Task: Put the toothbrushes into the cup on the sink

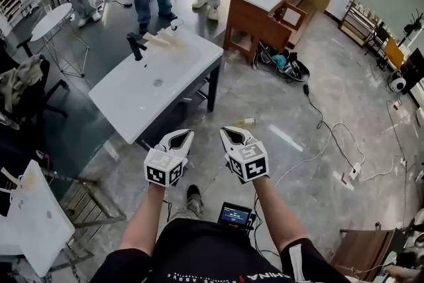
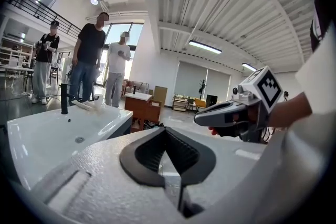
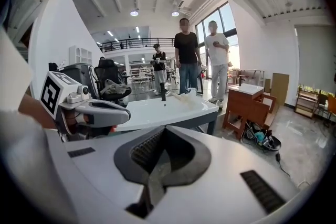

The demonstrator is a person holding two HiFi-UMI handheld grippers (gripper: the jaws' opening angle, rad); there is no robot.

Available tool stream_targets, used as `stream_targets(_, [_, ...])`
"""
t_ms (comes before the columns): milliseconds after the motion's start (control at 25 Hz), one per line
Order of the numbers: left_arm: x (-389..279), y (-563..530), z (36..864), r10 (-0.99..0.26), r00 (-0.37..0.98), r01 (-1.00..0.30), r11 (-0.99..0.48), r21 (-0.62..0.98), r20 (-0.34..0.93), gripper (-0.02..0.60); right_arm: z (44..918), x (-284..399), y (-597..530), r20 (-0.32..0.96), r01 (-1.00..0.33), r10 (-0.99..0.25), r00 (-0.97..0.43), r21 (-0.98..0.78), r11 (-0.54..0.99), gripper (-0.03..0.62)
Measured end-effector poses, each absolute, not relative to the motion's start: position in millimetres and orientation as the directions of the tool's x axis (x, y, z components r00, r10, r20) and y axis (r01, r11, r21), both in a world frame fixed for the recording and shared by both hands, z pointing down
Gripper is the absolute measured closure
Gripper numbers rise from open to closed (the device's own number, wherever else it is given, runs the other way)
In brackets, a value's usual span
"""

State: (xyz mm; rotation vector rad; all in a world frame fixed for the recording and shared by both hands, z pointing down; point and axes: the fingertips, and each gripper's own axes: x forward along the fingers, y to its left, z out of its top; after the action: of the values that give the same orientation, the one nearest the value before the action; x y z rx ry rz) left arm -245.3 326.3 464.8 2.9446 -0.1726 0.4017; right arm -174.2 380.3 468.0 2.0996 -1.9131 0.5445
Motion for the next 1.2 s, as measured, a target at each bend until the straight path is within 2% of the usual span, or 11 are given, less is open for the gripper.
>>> stream_targets(320, [-177, 222, 452, -0.075, 0.963, -0.119, -0.98, 0.158, 0.258, 0.578, 451, -107, 282, 0.421, -0.988, -0.901, 0.108, -0.053, -0.143, 0.586])
stream_targets(720, [-106, 154, 469, -0.075, 0.956, -0.127, -0.977, 0.173, 0.283, 0.58, 467, -37, 212, 0.447, -0.99, -0.89, 0.093, -0.057, -0.132, 0.585])
stream_targets(960, [-51, 118, 483, -0.127, 0.943, -0.189, -0.965, 0.181, 0.309, 0.58, 477, 23, 169, 0.45, -0.995, -0.893, 0.03, -0.074, -0.071, 0.586])
stream_targets(1200, [5, 74, 478, -0.232, 0.919, -0.296, -0.94, 0.171, 0.318, 0.578, 472, 85, 118, 0.448, -0.996, -0.891, -0.071, -0.079, 0.039, 0.585])
